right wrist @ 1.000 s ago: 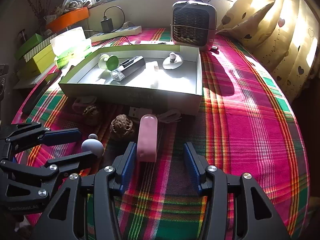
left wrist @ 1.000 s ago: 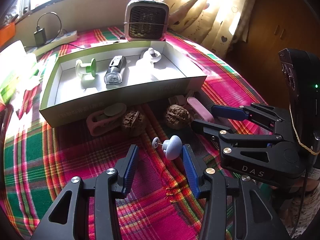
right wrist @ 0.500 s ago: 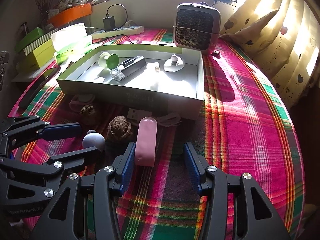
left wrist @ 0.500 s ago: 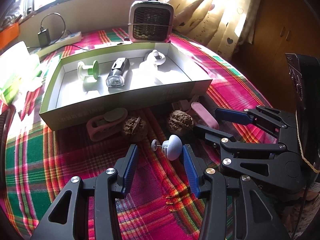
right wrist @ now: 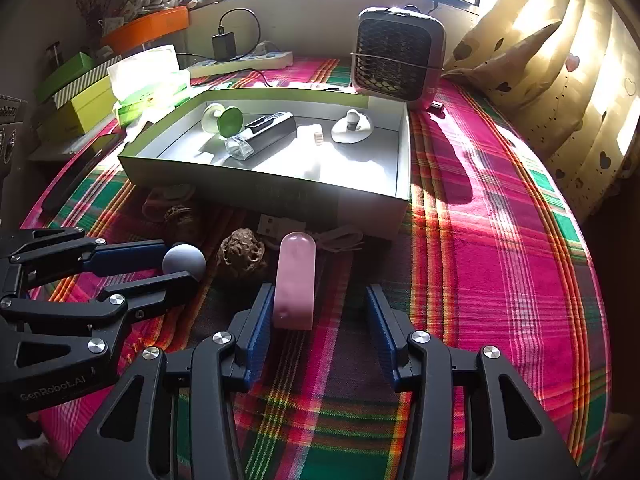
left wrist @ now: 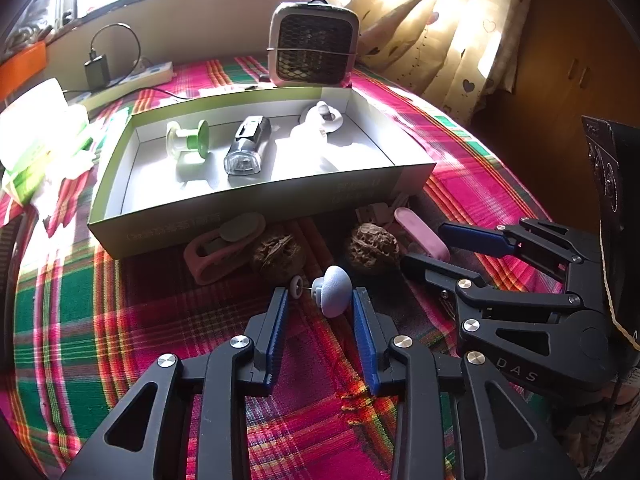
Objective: Organize objects
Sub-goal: 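Close left gripper on the white knob while right gripper closes on the pink cylinder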
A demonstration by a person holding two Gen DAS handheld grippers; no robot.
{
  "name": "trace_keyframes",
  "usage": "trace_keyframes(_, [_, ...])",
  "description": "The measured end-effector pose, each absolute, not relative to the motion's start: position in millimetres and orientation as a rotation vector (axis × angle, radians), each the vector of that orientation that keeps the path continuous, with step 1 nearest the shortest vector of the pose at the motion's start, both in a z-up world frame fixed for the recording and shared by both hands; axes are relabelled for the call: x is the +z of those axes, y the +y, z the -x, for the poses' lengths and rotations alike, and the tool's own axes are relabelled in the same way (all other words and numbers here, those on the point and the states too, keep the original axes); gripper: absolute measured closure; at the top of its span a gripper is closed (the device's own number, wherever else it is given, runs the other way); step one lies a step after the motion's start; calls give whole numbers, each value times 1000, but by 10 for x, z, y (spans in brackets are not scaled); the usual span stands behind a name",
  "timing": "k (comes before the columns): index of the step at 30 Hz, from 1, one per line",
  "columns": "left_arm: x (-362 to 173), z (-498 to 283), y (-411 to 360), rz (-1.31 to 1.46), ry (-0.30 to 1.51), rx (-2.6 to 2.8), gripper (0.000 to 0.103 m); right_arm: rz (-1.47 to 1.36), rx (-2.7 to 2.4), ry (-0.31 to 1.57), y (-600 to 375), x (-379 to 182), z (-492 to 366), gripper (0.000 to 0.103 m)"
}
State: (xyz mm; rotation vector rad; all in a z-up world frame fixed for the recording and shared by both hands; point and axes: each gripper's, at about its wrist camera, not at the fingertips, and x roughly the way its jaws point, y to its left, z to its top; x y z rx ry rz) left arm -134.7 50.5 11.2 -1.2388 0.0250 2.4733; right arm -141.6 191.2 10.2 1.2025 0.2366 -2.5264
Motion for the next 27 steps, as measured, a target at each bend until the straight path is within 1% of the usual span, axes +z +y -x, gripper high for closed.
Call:
trace_keyframes(4, [114, 1348, 505, 1239, 21, 2474, 75, -1202, -2529, 231, 1921, 107, 1416, 65])
trace_keyframes(6, [114, 1348, 504, 1237, 22, 2473, 75, -1201, -2531, 230, 1922, 106, 1408, 70])
trace_keyframes(8, [116, 1347, 498, 1236, 19, 2473, 76, -1199, -2529, 229, 1917, 108, 1404, 79])
trace_keyframes(9, [116, 1348, 496, 1235, 17, 2473, 76, -1197, -2528, 231, 1917, 108, 1398, 80])
trace_keyframes(10, [116, 1345, 493, 1234, 15, 2473, 77, -1196, -2527, 234, 1913, 107, 1395, 82])
trace_keyframes(11, [116, 1346, 495, 1232, 10, 2463, 86, -1195, -2525, 236, 1909, 107, 1392, 83])
trace_keyframes(12, [114, 1341, 494, 1233, 6, 2460, 86, -1193, -2522, 236, 1906, 107, 1390, 84])
trace_keyframes(27, [115, 1305, 497, 1217, 21, 2459, 86, -1193, -2526, 239, 1890, 109, 1380, 84])
